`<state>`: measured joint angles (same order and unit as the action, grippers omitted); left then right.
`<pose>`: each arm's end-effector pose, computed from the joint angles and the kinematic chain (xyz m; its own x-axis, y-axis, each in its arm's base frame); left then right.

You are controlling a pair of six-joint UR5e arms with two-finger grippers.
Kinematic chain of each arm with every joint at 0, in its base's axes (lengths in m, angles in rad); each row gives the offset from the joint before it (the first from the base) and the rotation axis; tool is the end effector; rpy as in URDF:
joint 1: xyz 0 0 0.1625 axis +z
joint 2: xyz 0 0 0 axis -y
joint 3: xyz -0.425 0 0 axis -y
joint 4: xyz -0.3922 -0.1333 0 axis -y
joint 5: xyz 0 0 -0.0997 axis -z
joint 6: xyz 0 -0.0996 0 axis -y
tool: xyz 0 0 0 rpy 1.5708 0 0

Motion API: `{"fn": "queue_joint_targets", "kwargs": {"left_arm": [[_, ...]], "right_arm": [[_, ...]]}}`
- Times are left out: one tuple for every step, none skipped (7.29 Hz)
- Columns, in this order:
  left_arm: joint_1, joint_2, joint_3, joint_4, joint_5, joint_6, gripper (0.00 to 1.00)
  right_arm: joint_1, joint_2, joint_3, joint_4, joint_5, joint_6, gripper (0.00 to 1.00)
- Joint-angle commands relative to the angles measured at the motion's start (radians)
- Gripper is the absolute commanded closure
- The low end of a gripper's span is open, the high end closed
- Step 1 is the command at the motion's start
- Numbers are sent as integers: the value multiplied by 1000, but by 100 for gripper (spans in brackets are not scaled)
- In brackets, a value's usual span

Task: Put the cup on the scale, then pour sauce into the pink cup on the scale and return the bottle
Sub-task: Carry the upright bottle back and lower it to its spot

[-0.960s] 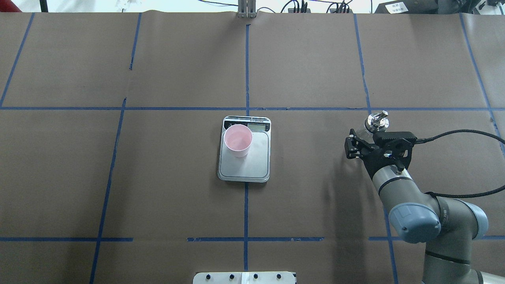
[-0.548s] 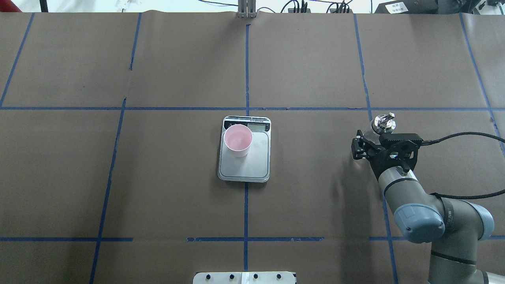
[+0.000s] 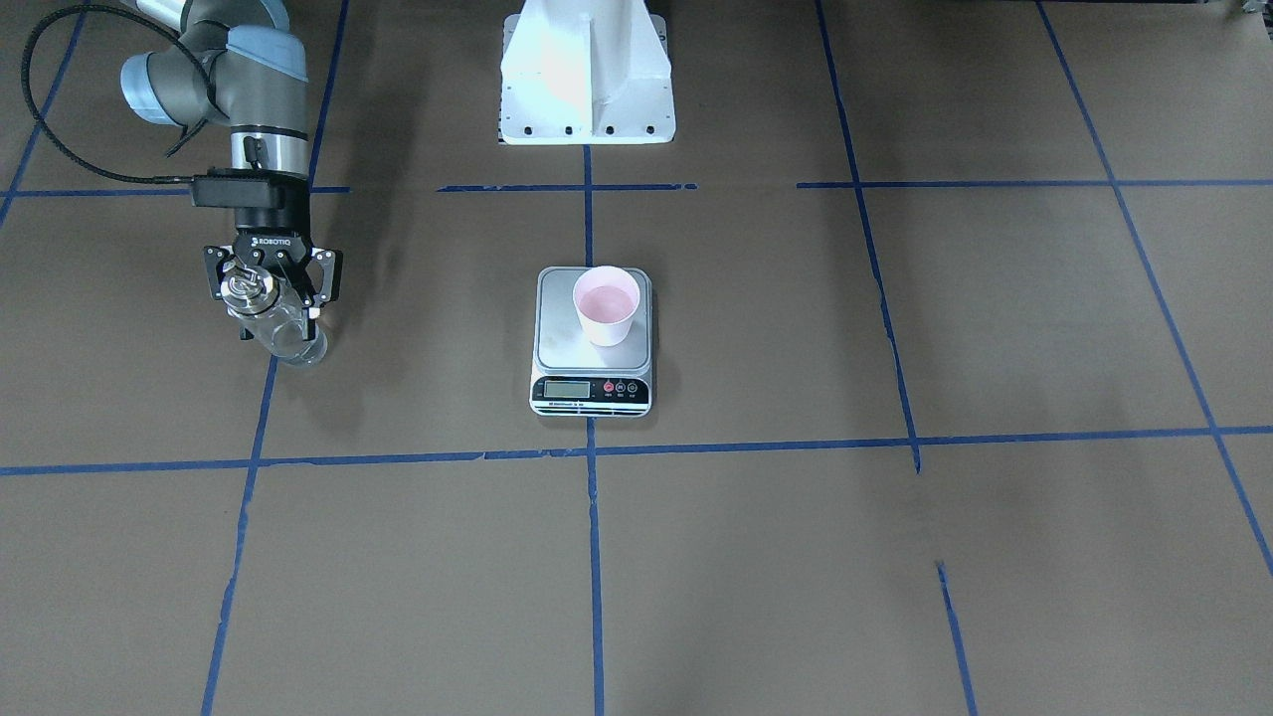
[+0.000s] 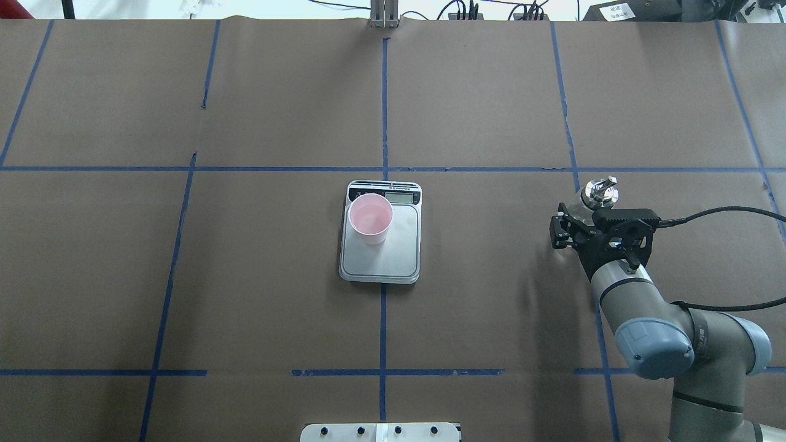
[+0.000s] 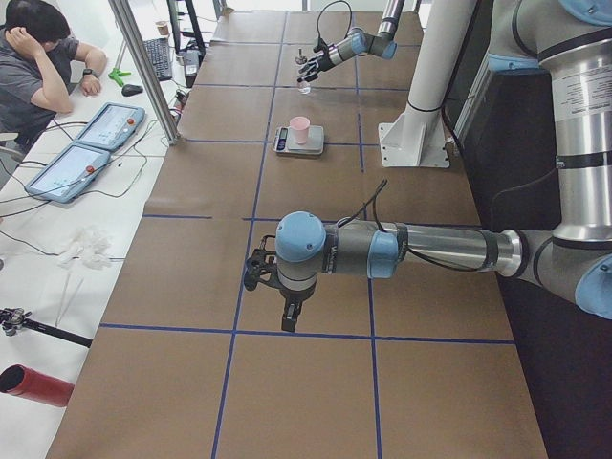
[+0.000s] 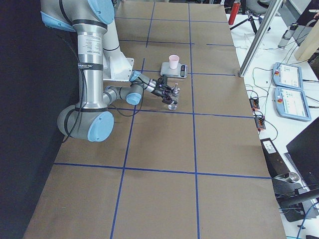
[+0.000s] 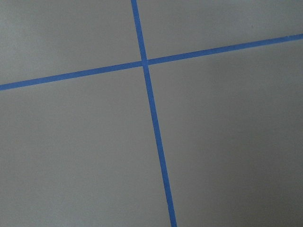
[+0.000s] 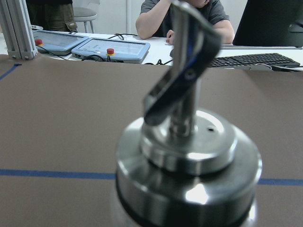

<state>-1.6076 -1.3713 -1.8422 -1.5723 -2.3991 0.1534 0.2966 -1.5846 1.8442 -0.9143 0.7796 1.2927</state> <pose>-0.0750 -0.4088 0.6107 0.6753 0.1811 -0.7150 -0.0673 0.9805 0.1848 -0.4084 -0.3383 0.4503 0.7645 0.0318 0.6439 -0.5565 0.5368 0.6342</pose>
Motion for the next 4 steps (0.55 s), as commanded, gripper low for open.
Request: {"fn": "queue_joint_targets", "kwargs": {"left_arm": [[0,0,0,0,0,0,0],[2,0,0,0,0,0,0],[2,0,0,0,0,0,0],[2,0,0,0,0,0,0]], "right_arm": [[-1,0,-2,0,1,-9,65],[-1,0,-2,0,1,-12,65],[-1,0,-2,0,3,-15,59],[-1,2,-2,2,1,-10,1]]}}
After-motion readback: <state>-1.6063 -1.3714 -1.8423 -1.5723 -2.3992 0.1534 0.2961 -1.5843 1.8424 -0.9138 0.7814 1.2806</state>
